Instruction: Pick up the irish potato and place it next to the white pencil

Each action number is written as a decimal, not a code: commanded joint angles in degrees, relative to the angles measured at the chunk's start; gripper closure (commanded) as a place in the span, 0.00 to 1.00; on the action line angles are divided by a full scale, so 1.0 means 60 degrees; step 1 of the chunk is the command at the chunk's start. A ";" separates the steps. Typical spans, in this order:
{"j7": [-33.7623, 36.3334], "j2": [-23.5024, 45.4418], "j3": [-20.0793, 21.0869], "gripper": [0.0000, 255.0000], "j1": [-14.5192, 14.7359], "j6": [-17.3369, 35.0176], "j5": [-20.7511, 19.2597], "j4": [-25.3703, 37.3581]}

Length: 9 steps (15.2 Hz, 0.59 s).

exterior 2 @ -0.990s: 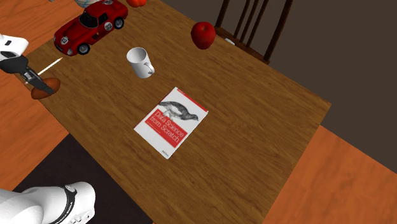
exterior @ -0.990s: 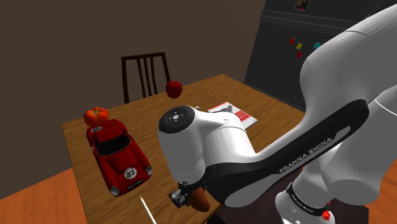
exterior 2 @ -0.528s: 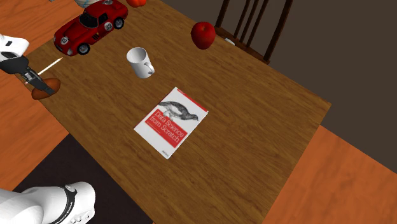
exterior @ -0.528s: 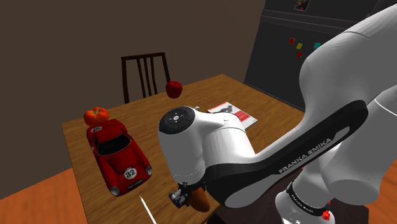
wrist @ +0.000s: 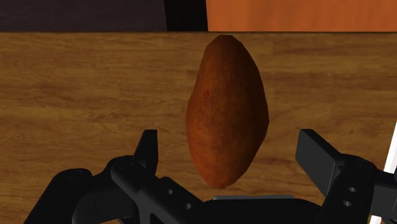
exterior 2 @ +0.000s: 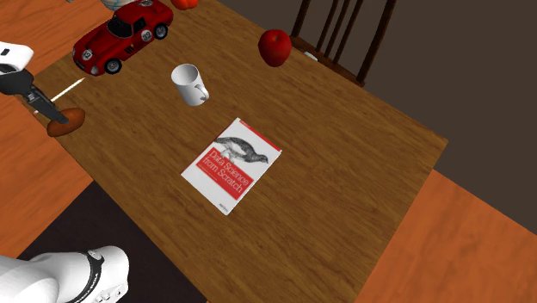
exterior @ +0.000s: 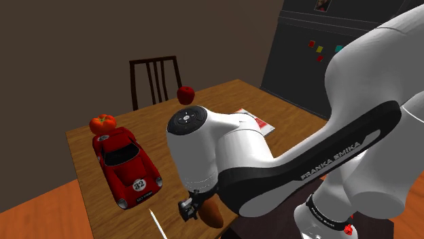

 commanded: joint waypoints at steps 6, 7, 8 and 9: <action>-0.0099 -0.0320 -0.0032 0.00 0.0046 -0.0875 0.0169 0.0585; -0.0099 -0.0320 -0.0032 0.00 0.0046 -0.0875 0.0169 0.0585; -0.0099 -0.0320 -0.0032 0.00 0.0046 -0.0875 0.0169 0.0585; -0.0099 -0.0320 -0.0032 0.00 0.0046 -0.0875 0.0169 0.0585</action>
